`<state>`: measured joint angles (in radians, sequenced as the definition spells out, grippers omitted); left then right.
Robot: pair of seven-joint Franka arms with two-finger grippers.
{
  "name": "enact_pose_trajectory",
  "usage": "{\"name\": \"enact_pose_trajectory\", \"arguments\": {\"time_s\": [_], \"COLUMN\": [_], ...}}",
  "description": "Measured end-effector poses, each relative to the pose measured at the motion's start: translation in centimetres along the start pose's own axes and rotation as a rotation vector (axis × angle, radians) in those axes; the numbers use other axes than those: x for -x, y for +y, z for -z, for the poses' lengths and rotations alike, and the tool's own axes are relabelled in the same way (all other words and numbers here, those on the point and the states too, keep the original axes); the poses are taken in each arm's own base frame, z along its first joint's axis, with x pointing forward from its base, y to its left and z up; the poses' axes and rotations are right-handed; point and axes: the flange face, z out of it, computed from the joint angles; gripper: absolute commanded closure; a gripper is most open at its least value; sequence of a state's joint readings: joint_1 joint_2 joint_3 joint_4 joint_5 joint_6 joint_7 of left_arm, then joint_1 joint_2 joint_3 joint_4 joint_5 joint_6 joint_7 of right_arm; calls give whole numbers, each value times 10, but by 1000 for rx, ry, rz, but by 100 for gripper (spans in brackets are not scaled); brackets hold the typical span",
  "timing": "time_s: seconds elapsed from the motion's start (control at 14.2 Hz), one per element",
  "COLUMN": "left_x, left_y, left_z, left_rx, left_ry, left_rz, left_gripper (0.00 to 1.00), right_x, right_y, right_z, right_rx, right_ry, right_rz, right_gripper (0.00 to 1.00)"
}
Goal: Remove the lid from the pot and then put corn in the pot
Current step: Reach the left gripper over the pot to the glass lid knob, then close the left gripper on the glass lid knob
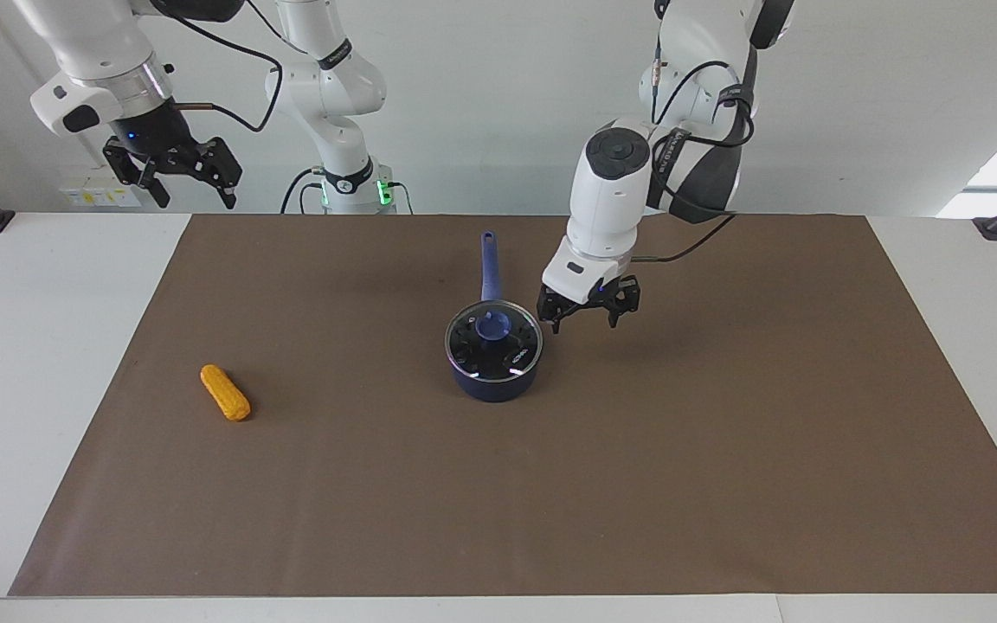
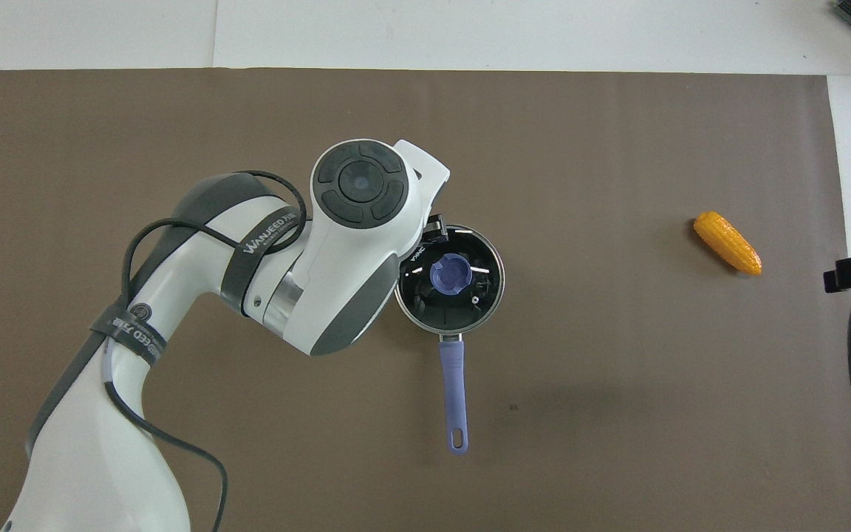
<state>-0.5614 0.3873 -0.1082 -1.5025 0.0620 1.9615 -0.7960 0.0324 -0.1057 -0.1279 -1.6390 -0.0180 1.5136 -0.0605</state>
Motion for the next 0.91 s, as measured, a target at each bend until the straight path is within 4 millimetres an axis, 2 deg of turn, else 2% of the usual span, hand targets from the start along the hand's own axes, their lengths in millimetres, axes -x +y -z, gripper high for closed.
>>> {"name": "enact_pose_trajectory", "arguments": {"time_s": [0.49, 0.91], "left_x": [24, 34], "left_y": [31, 52], "left_z": [-4, -34], "left_rx": [17, 15], "left_ry": [7, 1], "left_rz": [31, 88], "left_gripper": [0, 0], "right_x": [0, 0], "right_y": [0, 0], "right_z": [0, 0], "right_rx": [0, 0], "right_ry": [0, 0], "right_rz": [0, 0], "right_gripper": [0, 0]}}
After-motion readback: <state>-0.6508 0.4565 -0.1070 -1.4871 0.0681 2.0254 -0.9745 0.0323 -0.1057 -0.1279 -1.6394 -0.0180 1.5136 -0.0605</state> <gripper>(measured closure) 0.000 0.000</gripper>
